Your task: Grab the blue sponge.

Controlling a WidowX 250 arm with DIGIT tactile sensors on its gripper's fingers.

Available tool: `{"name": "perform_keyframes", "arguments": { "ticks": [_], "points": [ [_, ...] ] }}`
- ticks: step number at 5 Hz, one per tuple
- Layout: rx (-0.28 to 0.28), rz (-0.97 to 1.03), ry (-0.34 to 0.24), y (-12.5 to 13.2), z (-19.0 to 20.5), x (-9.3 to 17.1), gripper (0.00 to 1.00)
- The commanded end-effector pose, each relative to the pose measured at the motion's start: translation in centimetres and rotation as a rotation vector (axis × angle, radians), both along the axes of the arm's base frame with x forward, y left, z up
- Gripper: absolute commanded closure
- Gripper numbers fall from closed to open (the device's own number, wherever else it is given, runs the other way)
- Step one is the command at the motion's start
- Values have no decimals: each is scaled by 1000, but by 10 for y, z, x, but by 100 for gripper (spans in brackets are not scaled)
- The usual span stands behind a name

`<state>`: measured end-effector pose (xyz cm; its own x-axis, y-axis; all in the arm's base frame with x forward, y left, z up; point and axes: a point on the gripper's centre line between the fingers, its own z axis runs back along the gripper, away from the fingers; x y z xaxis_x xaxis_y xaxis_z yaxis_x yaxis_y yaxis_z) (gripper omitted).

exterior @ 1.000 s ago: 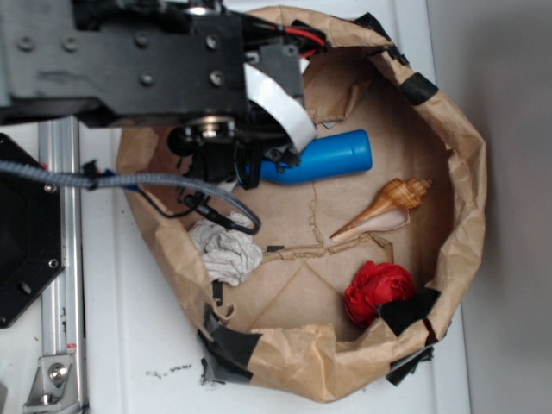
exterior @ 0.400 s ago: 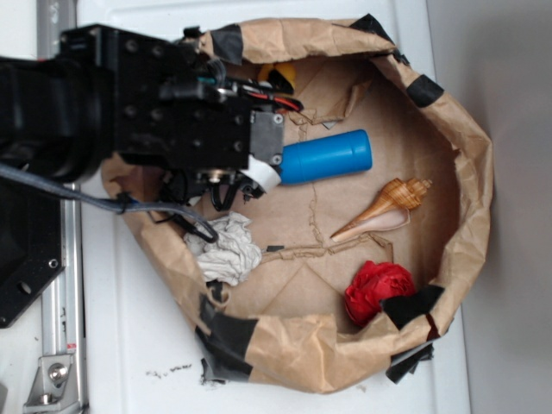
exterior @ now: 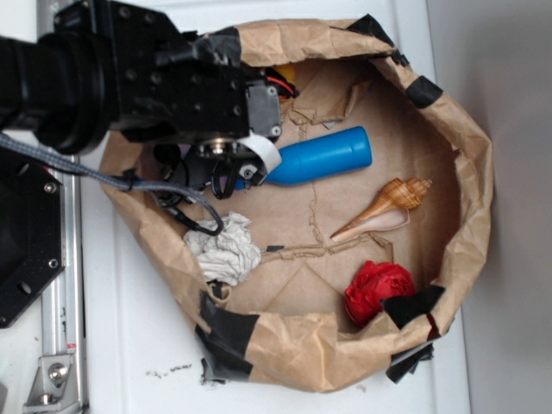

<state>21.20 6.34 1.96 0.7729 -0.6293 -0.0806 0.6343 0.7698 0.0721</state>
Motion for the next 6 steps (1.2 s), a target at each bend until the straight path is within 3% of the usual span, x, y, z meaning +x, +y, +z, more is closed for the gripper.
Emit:
{"name": "perform_keyframes", "arguments": {
  "ticks": [1,2,3,4,5,6],
  "points": [
    [35,51,-5,5,0,1,100],
    [14,81,-16,10,13,0,100],
    [-24,325,-243,0,61,14,100],
    [-55,576,-340,-30,113,42,100],
    [-24,717,-306,-51,162,64,100],
    [-61,823,-274,-53,172,71,100]
  ]
}}
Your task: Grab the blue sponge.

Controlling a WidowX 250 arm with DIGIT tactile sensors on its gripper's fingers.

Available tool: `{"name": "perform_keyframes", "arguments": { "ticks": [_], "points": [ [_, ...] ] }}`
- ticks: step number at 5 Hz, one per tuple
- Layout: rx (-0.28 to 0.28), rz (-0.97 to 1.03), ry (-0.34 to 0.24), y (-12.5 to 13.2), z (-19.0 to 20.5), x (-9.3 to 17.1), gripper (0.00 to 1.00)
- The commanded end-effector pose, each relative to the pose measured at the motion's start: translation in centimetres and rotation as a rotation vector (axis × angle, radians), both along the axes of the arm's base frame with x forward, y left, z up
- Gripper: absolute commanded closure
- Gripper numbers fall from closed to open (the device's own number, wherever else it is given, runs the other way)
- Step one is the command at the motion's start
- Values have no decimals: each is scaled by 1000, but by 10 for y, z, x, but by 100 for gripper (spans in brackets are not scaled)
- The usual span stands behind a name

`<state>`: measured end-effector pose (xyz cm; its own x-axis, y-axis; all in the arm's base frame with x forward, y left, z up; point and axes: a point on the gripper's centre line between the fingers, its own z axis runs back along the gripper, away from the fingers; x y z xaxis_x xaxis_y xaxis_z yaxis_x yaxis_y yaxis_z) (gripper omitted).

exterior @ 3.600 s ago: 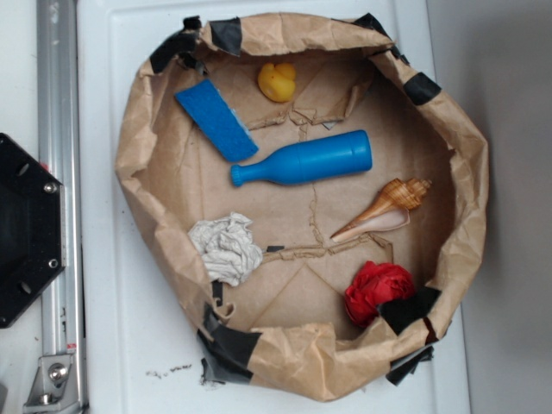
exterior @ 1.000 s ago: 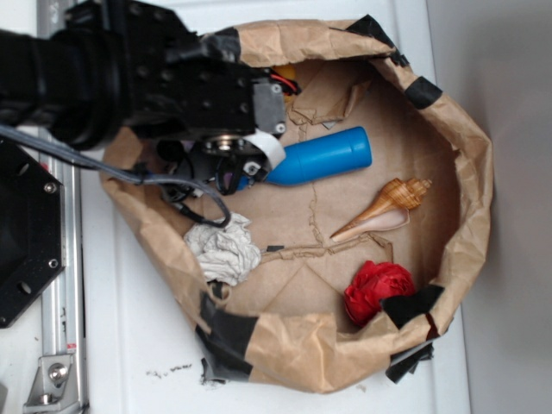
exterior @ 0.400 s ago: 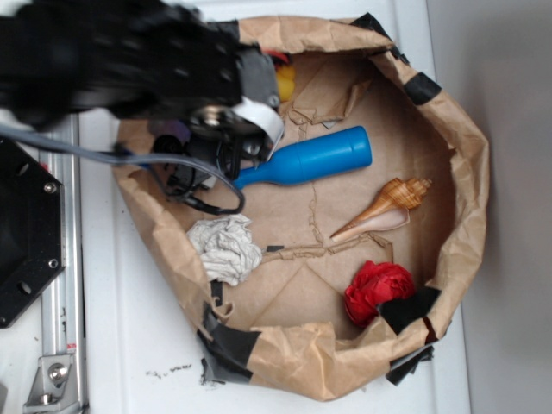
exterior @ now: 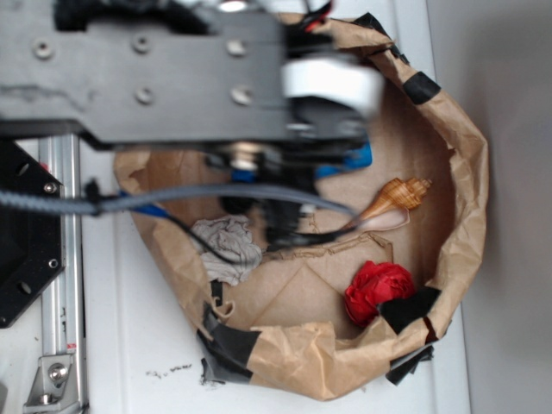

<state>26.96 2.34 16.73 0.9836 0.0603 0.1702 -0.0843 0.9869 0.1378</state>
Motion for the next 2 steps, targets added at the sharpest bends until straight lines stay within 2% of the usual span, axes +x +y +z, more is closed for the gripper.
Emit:
{"name": "perform_keyframes", "arguments": {
  "ticks": [1,2],
  "points": [
    [-88,108,-20,-15,20,9,100],
    [-109,107,-37,-14,18,4,100]
  ]
}}
